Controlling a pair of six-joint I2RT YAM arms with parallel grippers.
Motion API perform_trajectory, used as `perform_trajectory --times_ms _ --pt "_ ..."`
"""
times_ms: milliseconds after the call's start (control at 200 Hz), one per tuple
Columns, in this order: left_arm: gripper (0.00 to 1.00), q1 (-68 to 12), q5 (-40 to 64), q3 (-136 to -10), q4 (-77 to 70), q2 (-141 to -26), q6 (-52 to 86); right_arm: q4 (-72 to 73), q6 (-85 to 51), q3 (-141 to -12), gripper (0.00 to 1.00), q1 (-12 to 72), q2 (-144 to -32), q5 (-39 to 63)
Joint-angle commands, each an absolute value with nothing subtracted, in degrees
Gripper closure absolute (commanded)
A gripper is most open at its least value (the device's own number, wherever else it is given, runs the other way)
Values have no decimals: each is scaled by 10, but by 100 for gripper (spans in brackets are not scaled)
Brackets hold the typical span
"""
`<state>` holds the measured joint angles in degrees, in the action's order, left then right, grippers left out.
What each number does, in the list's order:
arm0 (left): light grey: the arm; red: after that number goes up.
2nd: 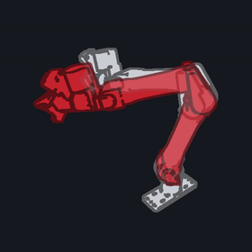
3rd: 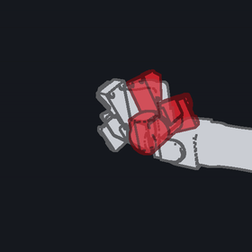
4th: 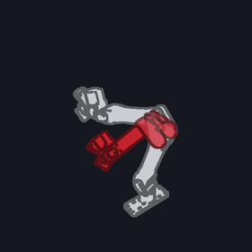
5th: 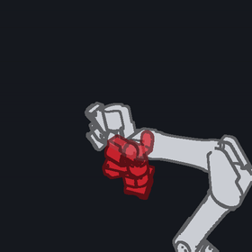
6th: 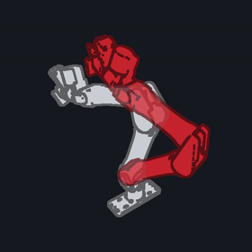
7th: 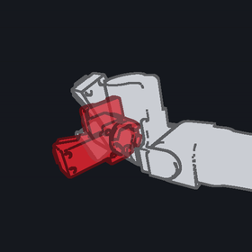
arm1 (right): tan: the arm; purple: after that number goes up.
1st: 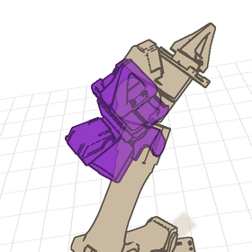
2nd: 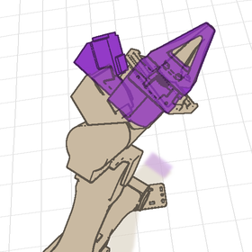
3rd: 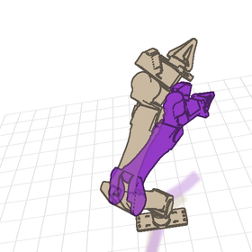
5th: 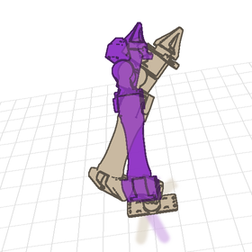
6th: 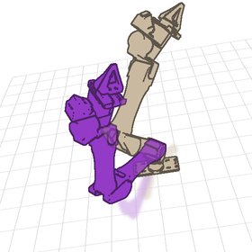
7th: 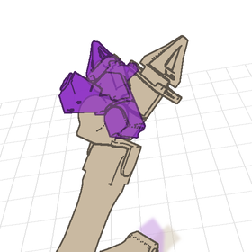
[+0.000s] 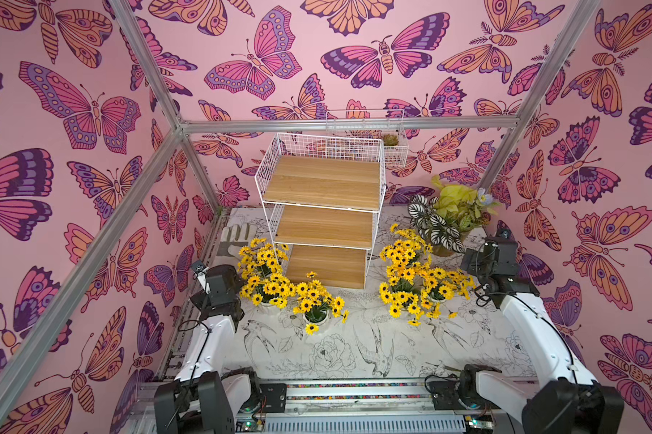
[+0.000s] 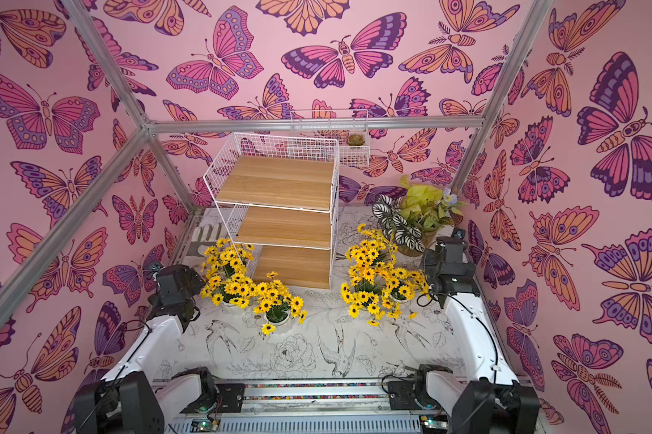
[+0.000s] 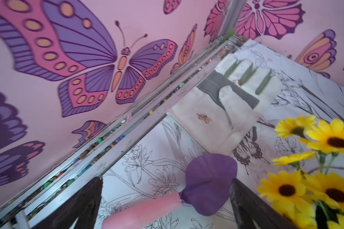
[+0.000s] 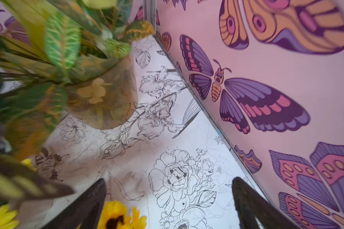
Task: Take the sunflower pots off the shelves
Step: Place the sunflower pot at the center of the board, then reset both arms
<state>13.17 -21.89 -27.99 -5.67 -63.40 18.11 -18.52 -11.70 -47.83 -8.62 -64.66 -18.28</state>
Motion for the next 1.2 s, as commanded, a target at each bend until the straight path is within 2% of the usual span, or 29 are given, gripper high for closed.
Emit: perform_trajectory --times_ms 0,235,381,561,796,1016,1106,1192 --pt "0 135 -141 -252 -158 -651 120 -118 -83 -448 1 -112 -659 -109" --pt "0 135 -56 -200 -325 -712 86 -4 -91 -379 1 -113 -707 -174" --pt "0 135 -10 -197 -374 -732 70 47 -121 -360 1 -113 -707 -120" --pt "0 134 10 -211 -367 -758 59 169 -127 -295 1 -113 -694 -44" --pt "0 133 60 -198 -379 -745 36 353 -125 -220 1 -113 -754 13" --pt "0 101 83 -194 -408 -747 34 377 -124 -233 1 -110 -780 44" --pt "0 94 94 -168 -466 -767 48 466 -136 -208 1 -108 -812 44" --pt "0 80 87 -138 -574 -819 42 439 -126 -218 1 -107 -806 63"
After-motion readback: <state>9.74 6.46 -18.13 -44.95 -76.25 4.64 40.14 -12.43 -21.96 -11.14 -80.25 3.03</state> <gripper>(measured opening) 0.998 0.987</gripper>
